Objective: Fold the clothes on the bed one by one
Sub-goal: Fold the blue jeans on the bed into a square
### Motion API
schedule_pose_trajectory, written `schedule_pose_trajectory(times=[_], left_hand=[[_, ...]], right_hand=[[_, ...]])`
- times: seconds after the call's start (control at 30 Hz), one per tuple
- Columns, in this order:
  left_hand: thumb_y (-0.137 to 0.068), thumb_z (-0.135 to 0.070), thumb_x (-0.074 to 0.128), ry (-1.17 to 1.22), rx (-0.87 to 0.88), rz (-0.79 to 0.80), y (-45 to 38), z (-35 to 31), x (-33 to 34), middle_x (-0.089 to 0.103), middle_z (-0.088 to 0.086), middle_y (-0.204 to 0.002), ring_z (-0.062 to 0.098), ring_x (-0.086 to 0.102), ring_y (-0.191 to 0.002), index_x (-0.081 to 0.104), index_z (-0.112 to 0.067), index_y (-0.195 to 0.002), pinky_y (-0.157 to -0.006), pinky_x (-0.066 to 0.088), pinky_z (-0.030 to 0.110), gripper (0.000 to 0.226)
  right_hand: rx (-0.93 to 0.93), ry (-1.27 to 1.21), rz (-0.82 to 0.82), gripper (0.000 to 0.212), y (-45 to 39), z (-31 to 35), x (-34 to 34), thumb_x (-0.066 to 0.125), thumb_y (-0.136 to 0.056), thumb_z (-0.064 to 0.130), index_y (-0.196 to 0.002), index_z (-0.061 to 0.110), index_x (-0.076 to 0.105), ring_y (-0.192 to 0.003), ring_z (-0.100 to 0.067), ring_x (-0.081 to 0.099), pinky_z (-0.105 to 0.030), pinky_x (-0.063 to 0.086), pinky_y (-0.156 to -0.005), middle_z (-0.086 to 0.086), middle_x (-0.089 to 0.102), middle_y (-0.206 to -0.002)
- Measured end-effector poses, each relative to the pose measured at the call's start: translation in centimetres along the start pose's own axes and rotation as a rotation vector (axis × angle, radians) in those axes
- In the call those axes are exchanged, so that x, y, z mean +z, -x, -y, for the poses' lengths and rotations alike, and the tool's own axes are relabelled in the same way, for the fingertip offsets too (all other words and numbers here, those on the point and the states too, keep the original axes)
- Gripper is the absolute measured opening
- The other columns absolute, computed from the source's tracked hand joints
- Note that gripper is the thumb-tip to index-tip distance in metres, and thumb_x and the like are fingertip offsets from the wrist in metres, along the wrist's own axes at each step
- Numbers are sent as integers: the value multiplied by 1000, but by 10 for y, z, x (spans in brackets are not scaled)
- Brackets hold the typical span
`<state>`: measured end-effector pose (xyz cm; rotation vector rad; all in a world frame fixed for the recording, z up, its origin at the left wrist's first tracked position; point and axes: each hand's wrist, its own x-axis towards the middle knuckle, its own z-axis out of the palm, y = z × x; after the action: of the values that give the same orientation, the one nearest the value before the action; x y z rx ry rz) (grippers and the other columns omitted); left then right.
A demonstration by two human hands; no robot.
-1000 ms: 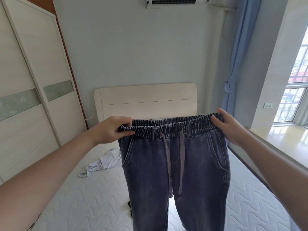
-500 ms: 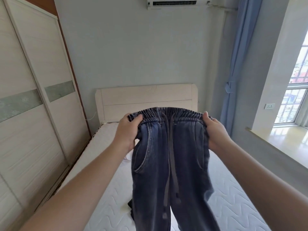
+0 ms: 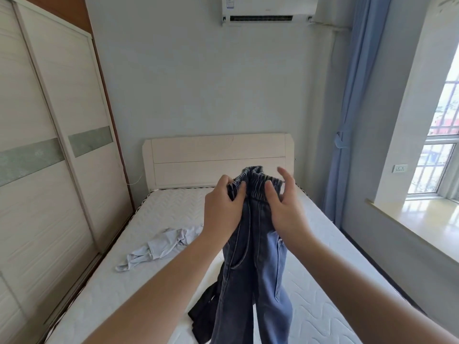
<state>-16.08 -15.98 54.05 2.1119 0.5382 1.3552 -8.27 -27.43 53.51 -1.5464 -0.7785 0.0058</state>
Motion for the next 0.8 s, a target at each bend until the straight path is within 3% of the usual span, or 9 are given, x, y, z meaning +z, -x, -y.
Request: schedule_pose_trajectory(times=[0.03, 0.1, 0.17, 0.23, 0.37, 0.47, 0.57, 0.67, 0.8], left_hand=[[-95, -41, 58, 13, -20, 4, 0, 1, 1, 55, 9, -61, 21, 50, -53, 48, -15, -86, -53, 38, 27, 29], [-95, -51, 52, 60, -74, 17, 1, 3, 3, 55, 4, -61, 15, 50, -53, 47, -16, -82, -54, 39, 30, 37], [-90, -68, 40, 156, -140, 42, 2, 3, 3, 52, -6, -56, 7, 48, -52, 46, -22, -77, -49, 36, 21, 49], [-78, -86, 29, 209, -172, 83, 2, 3, 1, 51, -14, -55, 1, 48, -52, 44, -26, -75, -50, 36, 15, 62], [-59, -100, 32, 219, -169, 160, -3, 12, -3, 55, -9, -65, -3, 51, -57, 47, -26, -83, -52, 37, 14, 79], [-54, -94, 54, 184, -175, 207, -4, 18, -4, 60, -10, -72, -4, 56, -63, 46, -29, -85, -53, 39, 14, 72], [-67, -68, 68, 162, -182, 203, -4, 30, -5, 60, -11, -72, -4, 57, -65, 47, -29, -84, -54, 42, 14, 48], [-87, -37, 64, 181, -149, 240, -7, 45, -13, 51, -12, -65, 0, 46, -57, 47, -16, -85, -57, 39, 22, 26], [-89, -33, 57, 271, -95, 328, -5, 45, -27, 43, -15, -59, 2, 38, -54, 43, -15, -82, -51, 34, 14, 24]], right_hand=[[26, -63, 56, 40, 2, -1, 1, 37, -97, 60, -136, 49, 40, -79, -1, 67, -30, 54, -76, 14, 68, -80], [63, -238, 188, 46, 7, -4, 3, 26, -97, 64, -127, 49, 57, -112, 1, 61, -32, 44, -105, 17, 69, -114], [91, -381, 322, 55, 10, -9, 5, 18, -100, 59, -131, 38, 59, -125, 1, 53, -31, 33, -113, 16, 62, -131], [119, -448, 392, 58, 10, -16, 4, 13, -103, 50, -143, 26, 48, -134, -1, 44, -32, 26, -117, 13, 54, -142], [111, -394, 447, 53, 5, -23, 3, 12, -105, 37, -146, 27, 43, -135, 3, 40, -21, 27, -115, 16, 49, -146], [98, -290, 435, 49, 2, -25, 5, 19, -98, 41, -131, 43, 54, -130, 9, 43, 0, 34, -95, 30, 56, -131], [106, -313, 465, 54, -5, -31, 5, 16, -98, 39, -134, 37, 55, -131, 5, 44, -16, 32, -106, 18, 56, -138], [106, -369, 481, 51, -14, -39, -4, 9, -106, 32, -136, 27, 50, -131, -8, 50, -34, 34, -109, 9, 59, -137], [74, -212, 173, 29, -25, -49, -14, 40, -104, 36, -128, 29, 54, -115, -10, 61, -23, 43, -89, 12, 68, -120]])
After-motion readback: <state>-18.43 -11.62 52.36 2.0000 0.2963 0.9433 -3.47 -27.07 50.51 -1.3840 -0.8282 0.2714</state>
